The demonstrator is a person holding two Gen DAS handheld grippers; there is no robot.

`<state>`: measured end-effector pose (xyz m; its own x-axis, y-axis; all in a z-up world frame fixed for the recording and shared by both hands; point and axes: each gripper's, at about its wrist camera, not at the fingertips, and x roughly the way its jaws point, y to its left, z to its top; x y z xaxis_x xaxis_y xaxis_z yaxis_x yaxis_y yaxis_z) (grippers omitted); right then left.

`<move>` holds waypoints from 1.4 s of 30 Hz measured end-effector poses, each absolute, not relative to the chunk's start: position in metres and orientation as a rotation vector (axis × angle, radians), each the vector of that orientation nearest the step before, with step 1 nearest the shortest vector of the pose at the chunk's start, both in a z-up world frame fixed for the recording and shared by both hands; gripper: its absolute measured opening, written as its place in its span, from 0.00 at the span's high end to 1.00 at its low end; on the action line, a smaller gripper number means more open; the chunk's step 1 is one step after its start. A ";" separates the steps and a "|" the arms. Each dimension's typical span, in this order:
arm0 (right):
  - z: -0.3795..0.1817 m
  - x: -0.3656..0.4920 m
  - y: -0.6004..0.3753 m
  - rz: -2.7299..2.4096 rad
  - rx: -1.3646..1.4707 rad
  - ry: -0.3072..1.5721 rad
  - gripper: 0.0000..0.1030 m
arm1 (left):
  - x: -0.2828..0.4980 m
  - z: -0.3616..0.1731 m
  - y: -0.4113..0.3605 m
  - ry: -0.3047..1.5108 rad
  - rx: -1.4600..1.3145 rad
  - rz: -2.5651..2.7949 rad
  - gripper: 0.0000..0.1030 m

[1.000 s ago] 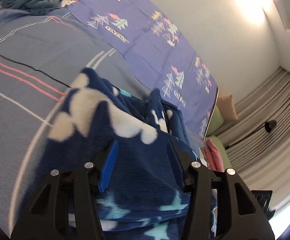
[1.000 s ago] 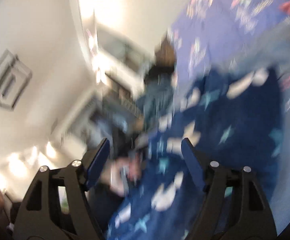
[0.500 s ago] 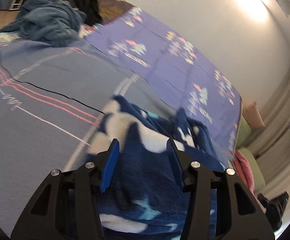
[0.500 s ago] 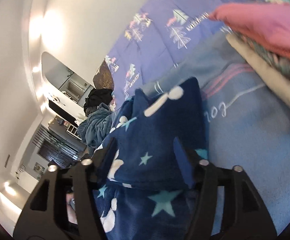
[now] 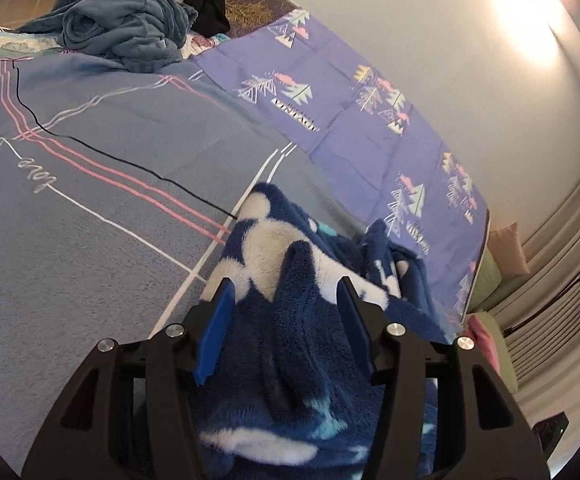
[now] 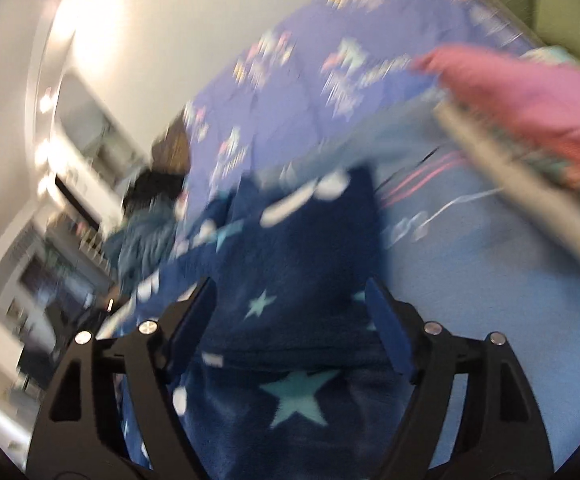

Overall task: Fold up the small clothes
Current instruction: 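Release the fabric and smooth the folded top with both tools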

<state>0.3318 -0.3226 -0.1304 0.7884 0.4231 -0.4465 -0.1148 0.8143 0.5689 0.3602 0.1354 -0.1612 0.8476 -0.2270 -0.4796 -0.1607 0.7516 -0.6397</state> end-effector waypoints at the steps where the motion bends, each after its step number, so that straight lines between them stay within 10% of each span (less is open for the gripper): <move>1: -0.127 0.321 -0.330 0.275 0.565 0.565 0.24 | 0.354 -0.156 0.134 0.572 -0.714 -0.042 0.47; 20: -0.169 0.035 -0.348 0.234 0.454 0.648 0.14 | 0.086 -0.168 0.158 0.795 -0.309 -0.313 0.33; 42: -0.175 0.014 -0.333 0.615 0.751 0.869 0.08 | 0.023 -0.177 0.172 0.859 -0.488 -0.610 0.28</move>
<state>0.0138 -0.3335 -0.1745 0.5089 0.7379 -0.4433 -0.1728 0.5920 0.7872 0.0234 0.1715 -0.1766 0.5042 -0.6692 -0.5459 0.2952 0.7276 -0.6193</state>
